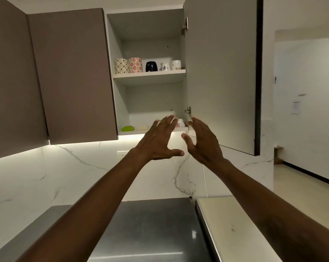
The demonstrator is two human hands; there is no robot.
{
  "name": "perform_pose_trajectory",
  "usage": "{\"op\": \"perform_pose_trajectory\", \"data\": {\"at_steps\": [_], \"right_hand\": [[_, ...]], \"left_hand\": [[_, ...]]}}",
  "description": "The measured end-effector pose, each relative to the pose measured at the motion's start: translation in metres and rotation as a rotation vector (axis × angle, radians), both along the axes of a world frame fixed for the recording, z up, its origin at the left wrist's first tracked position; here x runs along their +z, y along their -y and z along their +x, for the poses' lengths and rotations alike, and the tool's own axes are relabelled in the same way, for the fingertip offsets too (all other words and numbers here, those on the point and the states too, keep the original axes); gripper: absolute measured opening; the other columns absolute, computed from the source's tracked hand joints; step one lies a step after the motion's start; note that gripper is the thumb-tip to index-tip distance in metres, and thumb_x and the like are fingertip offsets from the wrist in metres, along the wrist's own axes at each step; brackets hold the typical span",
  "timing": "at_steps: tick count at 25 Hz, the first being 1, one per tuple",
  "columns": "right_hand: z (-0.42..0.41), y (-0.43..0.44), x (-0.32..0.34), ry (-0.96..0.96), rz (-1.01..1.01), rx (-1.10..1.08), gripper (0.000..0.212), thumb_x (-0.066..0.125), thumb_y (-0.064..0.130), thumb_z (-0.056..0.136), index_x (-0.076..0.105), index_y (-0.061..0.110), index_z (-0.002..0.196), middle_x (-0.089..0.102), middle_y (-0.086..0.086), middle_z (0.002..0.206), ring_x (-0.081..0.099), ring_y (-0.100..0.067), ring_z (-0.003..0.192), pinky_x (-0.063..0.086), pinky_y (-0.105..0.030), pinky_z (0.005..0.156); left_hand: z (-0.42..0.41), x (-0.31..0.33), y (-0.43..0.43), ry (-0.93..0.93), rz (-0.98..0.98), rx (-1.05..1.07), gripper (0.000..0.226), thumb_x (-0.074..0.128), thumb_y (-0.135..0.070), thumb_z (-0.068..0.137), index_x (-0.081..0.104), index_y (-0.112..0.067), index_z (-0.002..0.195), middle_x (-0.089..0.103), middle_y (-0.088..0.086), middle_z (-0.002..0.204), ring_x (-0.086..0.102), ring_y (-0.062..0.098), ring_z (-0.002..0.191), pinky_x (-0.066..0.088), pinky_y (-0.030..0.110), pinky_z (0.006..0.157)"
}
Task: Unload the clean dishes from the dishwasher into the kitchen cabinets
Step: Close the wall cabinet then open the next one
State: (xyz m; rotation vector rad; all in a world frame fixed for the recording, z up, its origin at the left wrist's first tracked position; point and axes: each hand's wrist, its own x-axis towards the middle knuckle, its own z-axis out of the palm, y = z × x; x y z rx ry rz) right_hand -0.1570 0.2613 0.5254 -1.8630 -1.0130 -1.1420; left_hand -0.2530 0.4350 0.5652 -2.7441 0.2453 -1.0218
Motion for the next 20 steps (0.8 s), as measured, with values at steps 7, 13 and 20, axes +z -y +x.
{"op": "perform_pose_trajectory", "data": {"at_steps": [7, 13, 20], "right_hand": [[-0.024, 0.056, 0.032, 0.241, 0.193, -0.147, 0.047, 0.054, 0.029, 0.1, 0.049, 0.009, 0.142, 0.039, -0.012, 0.157, 0.034, -0.025, 0.147, 0.03, -0.044, 0.12], [-0.025, 0.092, 0.037, 0.057, 0.298, -0.517, 0.07, 0.037, 0.051, 0.099, 0.029, 0.01, 0.155, 0.017, -0.018, 0.164, 0.017, -0.033, 0.152, 0.02, -0.047, 0.123], [-0.033, 0.069, 0.024, -0.125, 0.261, -0.589, 0.074, 0.038, 0.058, 0.094, 0.034, 0.011, 0.151, 0.022, -0.024, 0.161, 0.035, -0.042, 0.14, 0.04, -0.053, 0.109]], "left_hand": [[-0.005, 0.031, 0.081, 0.065, 0.12, -0.174, 0.119, 0.053, -0.083, 0.075, 0.008, -0.01, 0.158, 0.009, 0.007, 0.166, 0.005, 0.019, 0.153, 0.01, 0.046, 0.124], [0.003, 0.041, 0.127, 0.105, 0.2, -0.272, 0.117, 0.058, -0.077, 0.075, 0.015, -0.006, 0.157, 0.017, 0.011, 0.164, 0.013, 0.023, 0.152, 0.015, 0.047, 0.123], [-0.001, 0.031, 0.108, 0.092, 0.22, -0.266, 0.116, 0.06, -0.074, 0.076, 0.014, -0.006, 0.157, 0.016, 0.012, 0.164, 0.012, 0.023, 0.152, 0.013, 0.045, 0.124]]}}
